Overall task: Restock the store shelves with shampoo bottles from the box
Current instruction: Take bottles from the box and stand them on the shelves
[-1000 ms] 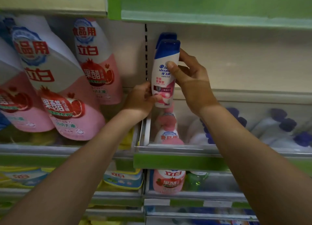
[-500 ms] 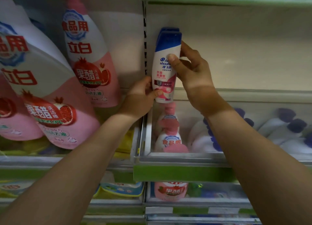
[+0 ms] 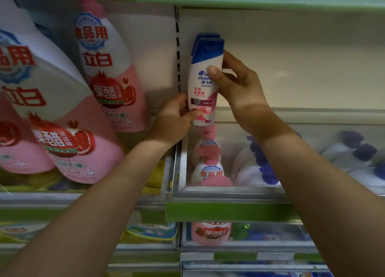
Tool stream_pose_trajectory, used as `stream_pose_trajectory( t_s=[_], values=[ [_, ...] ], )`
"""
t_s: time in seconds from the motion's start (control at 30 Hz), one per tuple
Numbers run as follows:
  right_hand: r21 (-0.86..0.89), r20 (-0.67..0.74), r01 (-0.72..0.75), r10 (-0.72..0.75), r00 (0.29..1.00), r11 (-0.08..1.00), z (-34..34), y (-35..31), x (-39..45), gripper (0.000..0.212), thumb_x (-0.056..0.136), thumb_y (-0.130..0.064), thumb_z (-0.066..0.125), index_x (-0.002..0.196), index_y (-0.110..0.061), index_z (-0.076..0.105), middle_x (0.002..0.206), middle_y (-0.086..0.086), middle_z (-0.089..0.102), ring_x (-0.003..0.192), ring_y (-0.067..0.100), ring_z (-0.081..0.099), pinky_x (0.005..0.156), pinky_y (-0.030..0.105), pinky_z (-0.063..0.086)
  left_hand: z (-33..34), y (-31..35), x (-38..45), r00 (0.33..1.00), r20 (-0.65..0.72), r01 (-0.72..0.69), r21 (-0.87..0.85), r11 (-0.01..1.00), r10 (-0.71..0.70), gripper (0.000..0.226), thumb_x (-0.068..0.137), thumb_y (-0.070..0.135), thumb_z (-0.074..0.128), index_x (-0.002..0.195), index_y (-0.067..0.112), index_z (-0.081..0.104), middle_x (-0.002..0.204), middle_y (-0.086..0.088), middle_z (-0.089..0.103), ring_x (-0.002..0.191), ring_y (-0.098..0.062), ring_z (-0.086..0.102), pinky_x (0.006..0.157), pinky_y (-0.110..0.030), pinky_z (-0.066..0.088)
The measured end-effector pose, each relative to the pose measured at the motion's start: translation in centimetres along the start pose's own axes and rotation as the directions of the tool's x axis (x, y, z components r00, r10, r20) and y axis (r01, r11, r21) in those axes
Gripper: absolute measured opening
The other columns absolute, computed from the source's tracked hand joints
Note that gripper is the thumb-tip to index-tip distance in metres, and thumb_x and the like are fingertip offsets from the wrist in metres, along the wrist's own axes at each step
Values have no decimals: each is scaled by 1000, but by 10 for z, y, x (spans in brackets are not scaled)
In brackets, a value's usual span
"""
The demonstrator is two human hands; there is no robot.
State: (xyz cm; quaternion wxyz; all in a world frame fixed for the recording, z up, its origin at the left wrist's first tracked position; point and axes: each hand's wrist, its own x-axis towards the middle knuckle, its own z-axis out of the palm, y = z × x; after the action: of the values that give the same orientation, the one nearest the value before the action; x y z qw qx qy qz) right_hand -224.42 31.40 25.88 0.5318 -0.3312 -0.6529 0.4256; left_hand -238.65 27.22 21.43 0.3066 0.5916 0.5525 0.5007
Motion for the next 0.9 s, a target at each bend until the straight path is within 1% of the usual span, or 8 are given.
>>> stream_pose_trajectory(
  t_s=[0.1,0.23,0.3,0.37,0.5,0.7,0.83,0.9],
  values=[
    [-5,-20,-4,4,1000,1000,2,-1,-3,47,93,-23,63,137,-11,51,121,12,62,104,20,67,86,35,58,0,3,-3,1000,-9,10,5,1000,-10,27,90,15,62,116,17,58,109,0,67,101,-13,63,87,-28,51],
    [-3,-83,-23,23,996,1000,6,-6,-7,42,90,-22,67,127,-8,53,115,7,65,101,17,68,82,31,59,0,10,-5,996,-17,83,-15,996,-84,25,86,15,66,110,18,58,98,8,66,92,-4,62,79,-21,50],
    [-30,-111,-37,33,993,999,7,-8,-12,44,88,-26,69,126,-11,53,116,5,65,103,15,65,82,25,57,0,12,-9,989,-62,130,-23,991,-131,40,81,18,73,117,14,57,109,3,66,100,-12,62,89,-31,51],
    [-65,-144,-59,49,988,996,4,-11,-19,46,88,-30,69,127,-14,51,117,4,63,104,13,62,79,19,54,1,17,-14,976,-133,175,6,984,-173,55,78,19,76,126,11,52,119,-1,61,107,-16,59,92,-31,49],
    [-72,-198,-172,155,968,982,-8,-18,-43,40,91,-33,64,127,-19,53,119,0,59,106,11,57,92,29,52,-1,36,-32,965,-208,177,79,981,-157,45,79,18,75,118,11,54,100,4,60,89,-10,59,70,-14,46],
    [35,-193,-225,227,955,974,-27,-36,-104,15,92,-22,64,106,-25,61,108,-1,64,107,16,61,99,43,50,16,75,-92,967,-246,89,104,991,-61,31,80,16,73,103,23,54,87,14,60,83,-4,60,71,-12,47],
    [103,-107,-239,249,962,966,-46,-57,-157,13,94,-18,60,99,-30,60,103,-5,65,108,16,63,98,42,52,42,104,-143,977,-202,81,55,995,-68,31,83,13,70,111,17,56,95,7,62,81,-2,62,64,-12,50],
    [123,-71,-259,269,961,958,-60,-64,-187,13,95,-16,58,104,-25,61,107,-2,65,108,16,63,96,38,53,59,111,-170,977,-193,98,47,994,-87,29,83,13,71,108,16,57,100,1,65,88,-8,64,74,-18,52]
  ],
)
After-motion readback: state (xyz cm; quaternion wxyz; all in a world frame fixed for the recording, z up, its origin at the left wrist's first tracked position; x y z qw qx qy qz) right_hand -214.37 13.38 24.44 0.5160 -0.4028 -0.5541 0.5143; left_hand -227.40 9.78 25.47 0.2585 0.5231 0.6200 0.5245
